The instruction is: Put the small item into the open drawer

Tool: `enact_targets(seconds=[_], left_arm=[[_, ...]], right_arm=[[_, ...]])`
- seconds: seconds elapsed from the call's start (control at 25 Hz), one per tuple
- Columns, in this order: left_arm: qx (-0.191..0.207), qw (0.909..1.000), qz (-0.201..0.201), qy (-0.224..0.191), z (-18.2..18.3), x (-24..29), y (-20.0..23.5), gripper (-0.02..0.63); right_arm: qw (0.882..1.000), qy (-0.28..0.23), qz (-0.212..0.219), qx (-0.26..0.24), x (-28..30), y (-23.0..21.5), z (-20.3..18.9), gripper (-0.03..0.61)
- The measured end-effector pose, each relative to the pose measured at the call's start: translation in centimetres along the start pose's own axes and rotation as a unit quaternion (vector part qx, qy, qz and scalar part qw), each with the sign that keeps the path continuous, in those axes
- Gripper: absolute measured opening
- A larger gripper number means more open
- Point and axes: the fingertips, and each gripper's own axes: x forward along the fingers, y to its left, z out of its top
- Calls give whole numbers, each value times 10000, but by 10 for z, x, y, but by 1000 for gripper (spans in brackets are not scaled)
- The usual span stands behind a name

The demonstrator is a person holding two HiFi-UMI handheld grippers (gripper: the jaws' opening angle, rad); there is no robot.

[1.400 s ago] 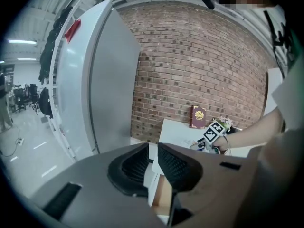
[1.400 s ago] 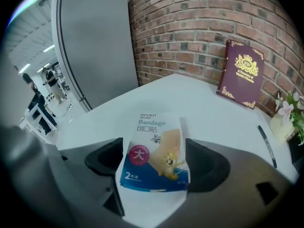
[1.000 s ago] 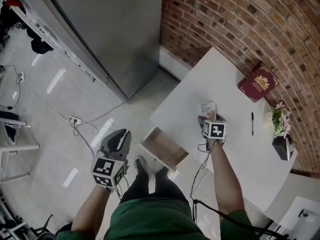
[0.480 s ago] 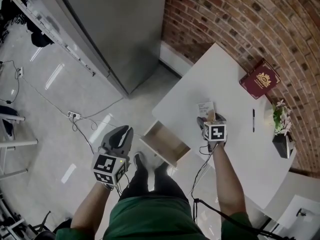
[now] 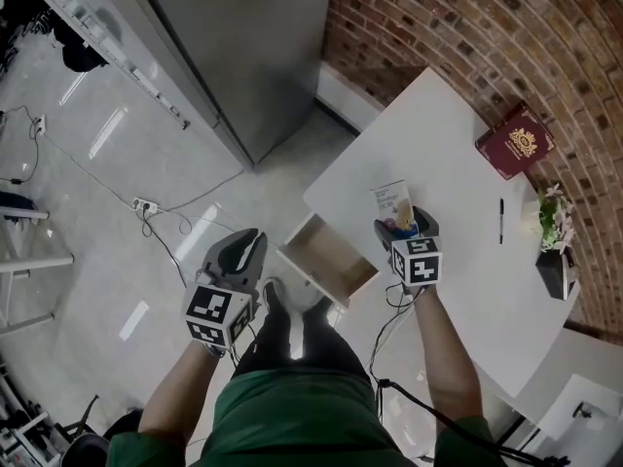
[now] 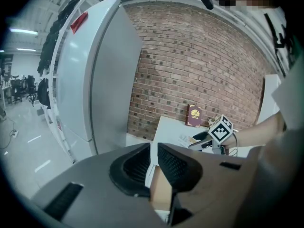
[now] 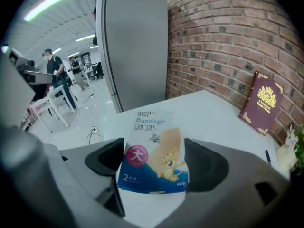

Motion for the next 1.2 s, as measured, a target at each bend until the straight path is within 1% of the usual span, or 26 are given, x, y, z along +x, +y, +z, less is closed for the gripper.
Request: enact_targets(seconds=[0.16, 0.28, 0.4, 0.52, 0.68, 0.84, 0.92, 1.04, 1.2], left_arm=[[-25, 10000, 2, -24, -4, -1, 2, 38], [-28, 10000, 66, -34, -15, -3, 7, 38], [-95, 9999, 86, 15, -23, -5, 10, 38], [-188, 9997, 78, 97, -28, -8, 10, 38], [-144, 9997, 175, 50, -33, -12, 22, 38], [-227, 9995, 150, 187, -40, -15, 23, 38], [-225, 9994, 160, 231, -47, -16, 23, 38], [-157, 9992, 174, 324, -60, -17, 25, 38], [-193, 9984, 137, 516, -78, -16, 24, 38]], right_arm=[[9981, -347, 241, -440, -10, 38, 17, 402], [9942, -546, 456, -805, -18, 72, 22, 402], [9895, -710, 702, -1048, -26, 107, 26, 402], [9826, -764, 964, -1388, -31, 144, 20, 402], [9712, -682, 1201, -1939, -30, 186, 3, 402], [9685, -488, 1512, -1919, -22, 217, -21, 402], [9671, -393, 1578, -1956, -17, 227, -35, 402], [9665, -297, 1538, -2032, -5, 233, -54, 402], [9701, -53, 1339, -2022, 21, 223, -82, 402]])
